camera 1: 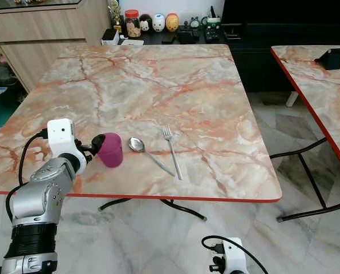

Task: Setting the table

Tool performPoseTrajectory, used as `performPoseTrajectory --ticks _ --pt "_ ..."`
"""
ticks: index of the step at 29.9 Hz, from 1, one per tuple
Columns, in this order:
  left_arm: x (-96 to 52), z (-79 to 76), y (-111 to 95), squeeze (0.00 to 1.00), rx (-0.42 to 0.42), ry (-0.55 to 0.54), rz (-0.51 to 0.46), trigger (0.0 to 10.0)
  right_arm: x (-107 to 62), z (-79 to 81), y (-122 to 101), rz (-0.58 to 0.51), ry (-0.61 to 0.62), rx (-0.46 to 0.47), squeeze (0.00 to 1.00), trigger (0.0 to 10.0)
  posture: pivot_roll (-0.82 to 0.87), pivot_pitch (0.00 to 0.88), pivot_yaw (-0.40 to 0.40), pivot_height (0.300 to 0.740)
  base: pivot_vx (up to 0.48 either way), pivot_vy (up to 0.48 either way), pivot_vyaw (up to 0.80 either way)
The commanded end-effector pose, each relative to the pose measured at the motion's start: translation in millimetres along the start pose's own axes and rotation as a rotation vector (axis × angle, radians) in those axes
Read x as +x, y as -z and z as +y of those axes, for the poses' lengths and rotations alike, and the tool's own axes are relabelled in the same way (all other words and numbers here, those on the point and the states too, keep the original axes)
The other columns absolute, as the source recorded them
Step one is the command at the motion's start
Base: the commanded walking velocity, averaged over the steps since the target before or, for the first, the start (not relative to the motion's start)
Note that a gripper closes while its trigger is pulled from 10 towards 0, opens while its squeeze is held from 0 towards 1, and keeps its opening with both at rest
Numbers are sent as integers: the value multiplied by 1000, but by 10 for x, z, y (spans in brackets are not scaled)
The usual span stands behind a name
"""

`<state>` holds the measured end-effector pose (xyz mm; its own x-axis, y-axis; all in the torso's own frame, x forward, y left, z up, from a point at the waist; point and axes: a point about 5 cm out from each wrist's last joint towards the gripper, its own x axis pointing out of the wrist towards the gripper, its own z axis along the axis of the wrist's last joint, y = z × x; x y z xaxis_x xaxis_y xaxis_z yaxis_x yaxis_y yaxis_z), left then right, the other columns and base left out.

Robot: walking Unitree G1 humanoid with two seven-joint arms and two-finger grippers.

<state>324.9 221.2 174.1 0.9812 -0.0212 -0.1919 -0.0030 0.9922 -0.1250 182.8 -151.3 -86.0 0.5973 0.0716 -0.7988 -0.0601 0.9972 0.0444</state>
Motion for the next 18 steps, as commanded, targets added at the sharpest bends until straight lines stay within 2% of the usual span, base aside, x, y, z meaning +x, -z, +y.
performPoseTrajectory --ticks 1,6,18 --pt "-22 -1 -19 0 42 -3 10 10000 -7 11 50 20 -5 6 0 10000 62 63 48 740 0 0 0" --pt "-27 10 4 0 73 -15 30 10000 -7 14 50 22 -6 6 0 10000 63 66 49 740 0 0 0" --pt "-4 -3 43 0 88 -16 61 10000 -4 21 45 25 -9 15 0 10000 59 82 49 740 0 0 0"
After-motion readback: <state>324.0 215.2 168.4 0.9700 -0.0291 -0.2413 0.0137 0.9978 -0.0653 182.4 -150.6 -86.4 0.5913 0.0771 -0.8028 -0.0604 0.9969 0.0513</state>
